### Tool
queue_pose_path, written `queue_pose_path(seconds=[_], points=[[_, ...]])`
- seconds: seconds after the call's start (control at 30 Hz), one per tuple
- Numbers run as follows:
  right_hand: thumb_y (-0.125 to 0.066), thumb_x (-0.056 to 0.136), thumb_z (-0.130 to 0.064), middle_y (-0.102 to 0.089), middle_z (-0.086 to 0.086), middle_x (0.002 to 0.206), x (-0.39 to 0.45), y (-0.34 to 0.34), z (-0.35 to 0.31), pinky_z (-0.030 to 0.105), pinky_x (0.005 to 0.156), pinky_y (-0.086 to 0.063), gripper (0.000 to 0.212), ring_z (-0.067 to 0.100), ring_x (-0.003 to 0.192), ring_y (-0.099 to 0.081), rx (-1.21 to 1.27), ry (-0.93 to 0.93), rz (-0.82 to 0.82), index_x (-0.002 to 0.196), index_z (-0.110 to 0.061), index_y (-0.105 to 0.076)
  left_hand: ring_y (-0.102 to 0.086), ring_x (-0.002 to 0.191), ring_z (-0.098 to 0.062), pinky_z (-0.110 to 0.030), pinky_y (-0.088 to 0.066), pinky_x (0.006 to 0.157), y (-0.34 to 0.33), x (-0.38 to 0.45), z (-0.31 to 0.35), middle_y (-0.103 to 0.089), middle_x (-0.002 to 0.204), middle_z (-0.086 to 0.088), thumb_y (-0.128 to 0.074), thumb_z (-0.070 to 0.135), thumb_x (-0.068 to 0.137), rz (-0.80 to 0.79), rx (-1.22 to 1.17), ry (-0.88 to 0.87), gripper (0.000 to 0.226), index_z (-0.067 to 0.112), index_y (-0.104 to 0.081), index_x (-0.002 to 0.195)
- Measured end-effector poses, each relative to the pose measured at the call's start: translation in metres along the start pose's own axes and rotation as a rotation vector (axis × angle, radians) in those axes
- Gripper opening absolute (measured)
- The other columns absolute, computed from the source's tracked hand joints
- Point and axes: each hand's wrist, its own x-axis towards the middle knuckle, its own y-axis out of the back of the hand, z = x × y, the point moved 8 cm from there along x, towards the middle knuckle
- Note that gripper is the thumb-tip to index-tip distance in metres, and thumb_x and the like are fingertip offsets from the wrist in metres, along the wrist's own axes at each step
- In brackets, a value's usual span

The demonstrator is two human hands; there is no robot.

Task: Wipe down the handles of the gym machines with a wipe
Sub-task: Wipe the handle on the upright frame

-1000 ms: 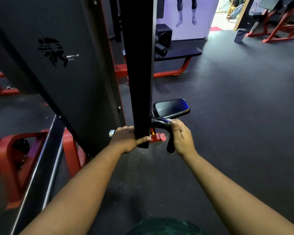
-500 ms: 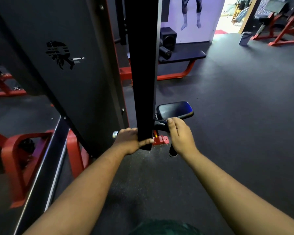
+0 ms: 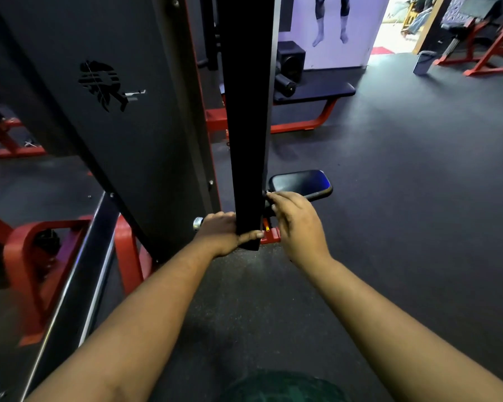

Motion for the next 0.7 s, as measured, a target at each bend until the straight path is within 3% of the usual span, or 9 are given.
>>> queue_pose_path(seconds=[0.1, 0.17, 0.33, 0.47, 0.53, 0.63, 0.7], points=[[-0.056, 0.097, 0.001, -0.058, 0.01, 0.144, -0.017, 0.005, -0.004, 0.036, 0.116, -0.039, 0.042, 0.025, 0.137, -0.05, -0.157, 0.274, 0.012, 0.139, -0.005, -0.06, -0.051, 0.129, -0.025, -0.037, -0.037, 0.102, 0.0, -0.001, -0.001, -0.059, 0.141, -0.003, -0.038, 0.086, 0.085, 0.004, 0.005, 0.0, 0.086, 0.028, -0.051, 0.147], [-0.054, 0.098, 0.006, -0.055, 0.012, 0.147, -0.029, 0.015, 0.002, 0.039, 0.117, -0.04, 0.042, 0.025, 0.141, -0.048, -0.171, 0.362, 0.023, 0.139, -0.002, -0.058, -0.051, 0.129, -0.025, -0.037, -0.038, 0.103, -0.002, -0.001, -0.002, -0.059, 0.141, -0.002, -0.037, 0.087, 0.085, -0.002, -0.001, 0.004, 0.086, 0.028, -0.051, 0.146], [-0.062, 0.098, -0.001, -0.065, 0.007, 0.136, -0.022, 0.033, 0.014, 0.04, 0.104, -0.052, 0.041, 0.015, 0.125, -0.062, 0.148, 0.003, 0.177, 0.14, -0.004, -0.059, -0.051, 0.128, -0.025, -0.038, -0.039, 0.102, -0.005, 0.003, -0.006, -0.058, 0.14, -0.001, -0.037, 0.087, 0.087, 0.002, 0.013, 0.013, 0.085, 0.028, -0.05, 0.147], [-0.062, 0.1, -0.015, -0.063, 0.011, 0.139, -0.01, 0.007, -0.025, 0.042, 0.114, -0.043, 0.035, 0.02, 0.13, -0.057, -0.061, 0.25, 0.005, 0.133, -0.004, -0.065, -0.052, 0.123, -0.023, -0.037, -0.04, 0.1, -0.008, 0.008, -0.009, -0.059, 0.138, 0.0, -0.044, 0.079, 0.092, 0.006, 0.031, 0.002, 0.073, 0.028, -0.052, 0.144], [-0.062, 0.1, -0.017, -0.063, 0.012, 0.138, -0.009, 0.01, -0.021, 0.043, 0.111, -0.046, 0.034, 0.024, 0.127, -0.058, -0.151, 0.31, -0.013, 0.132, -0.006, -0.066, -0.051, 0.125, -0.024, -0.038, -0.039, 0.101, -0.008, 0.007, -0.009, -0.058, 0.138, 0.001, -0.04, 0.085, 0.087, -0.003, 0.018, 0.011, 0.083, 0.028, -0.051, 0.146], [-0.069, 0.096, -0.008, -0.066, 0.01, 0.135, -0.018, 0.027, -0.002, 0.038, 0.101, -0.053, 0.032, 0.024, 0.122, -0.062, -0.166, 0.311, 0.041, 0.128, -0.009, -0.07, -0.052, 0.128, -0.025, -0.039, -0.04, 0.104, -0.007, 0.007, -0.008, -0.059, 0.141, -0.001, -0.018, 0.101, 0.068, -0.02, 0.02, 0.015, 0.111, 0.029, -0.049, 0.147], [-0.067, 0.098, -0.01, -0.066, 0.007, 0.135, -0.025, 0.036, 0.007, 0.035, 0.102, -0.053, 0.027, 0.018, 0.125, -0.062, -0.045, 0.218, 0.085, 0.125, -0.009, -0.072, -0.053, 0.128, -0.026, -0.04, -0.041, 0.104, -0.007, 0.006, -0.006, -0.06, 0.14, -0.002, -0.023, 0.098, 0.072, -0.008, 0.003, 0.017, 0.106, 0.029, -0.05, 0.147]])
